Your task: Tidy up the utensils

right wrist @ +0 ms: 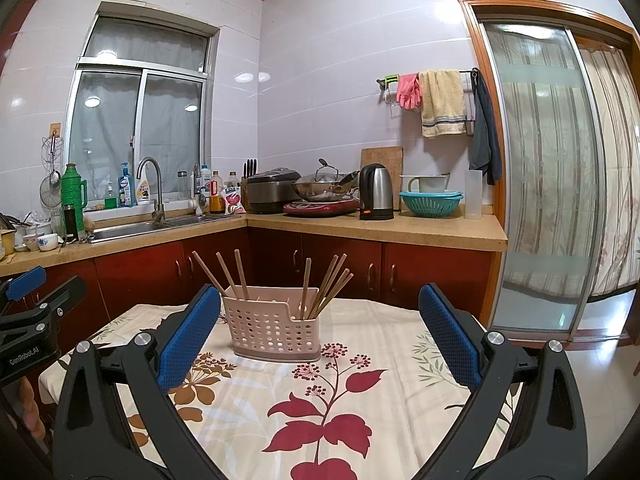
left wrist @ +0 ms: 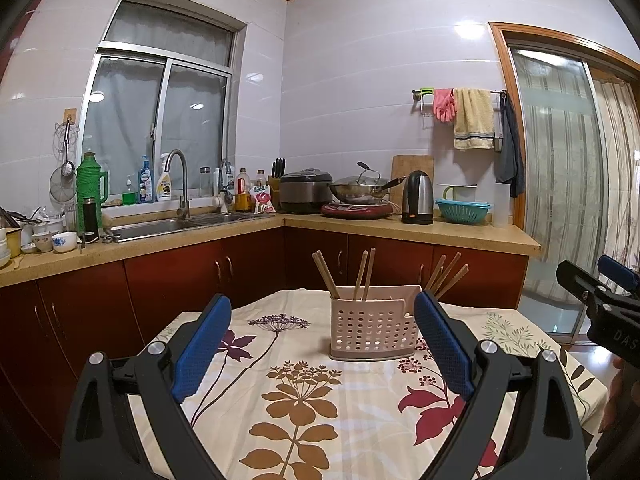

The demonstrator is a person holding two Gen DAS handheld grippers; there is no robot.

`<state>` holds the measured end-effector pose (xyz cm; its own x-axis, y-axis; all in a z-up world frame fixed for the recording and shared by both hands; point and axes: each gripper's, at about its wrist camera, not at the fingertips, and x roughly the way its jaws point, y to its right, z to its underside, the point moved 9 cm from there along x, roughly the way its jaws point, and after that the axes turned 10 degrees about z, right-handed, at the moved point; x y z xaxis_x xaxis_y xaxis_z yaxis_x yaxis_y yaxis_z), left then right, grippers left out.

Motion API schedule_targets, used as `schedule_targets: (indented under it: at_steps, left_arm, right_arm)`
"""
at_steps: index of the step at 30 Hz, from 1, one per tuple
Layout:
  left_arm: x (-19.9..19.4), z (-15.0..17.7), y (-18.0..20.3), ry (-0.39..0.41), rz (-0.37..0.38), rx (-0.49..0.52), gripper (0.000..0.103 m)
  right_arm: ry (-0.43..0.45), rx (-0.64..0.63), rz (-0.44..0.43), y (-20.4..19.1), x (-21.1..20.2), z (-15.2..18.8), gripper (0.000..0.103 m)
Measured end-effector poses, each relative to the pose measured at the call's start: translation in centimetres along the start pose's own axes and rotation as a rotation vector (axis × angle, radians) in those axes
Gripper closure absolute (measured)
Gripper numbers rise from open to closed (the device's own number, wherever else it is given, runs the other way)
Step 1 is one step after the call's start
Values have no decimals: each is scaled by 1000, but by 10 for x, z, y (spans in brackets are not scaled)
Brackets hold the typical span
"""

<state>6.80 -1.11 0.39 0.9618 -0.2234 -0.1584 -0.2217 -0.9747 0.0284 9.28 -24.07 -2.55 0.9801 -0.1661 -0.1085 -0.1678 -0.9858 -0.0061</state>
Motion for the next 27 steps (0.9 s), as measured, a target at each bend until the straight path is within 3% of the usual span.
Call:
schedule_targets:
  at_steps: [27]
  left_arm:
    - [5, 2, -2, 17, 7, -5, 8]
  right_arm:
    - [-16, -8, 1, 4, 4, 1, 6]
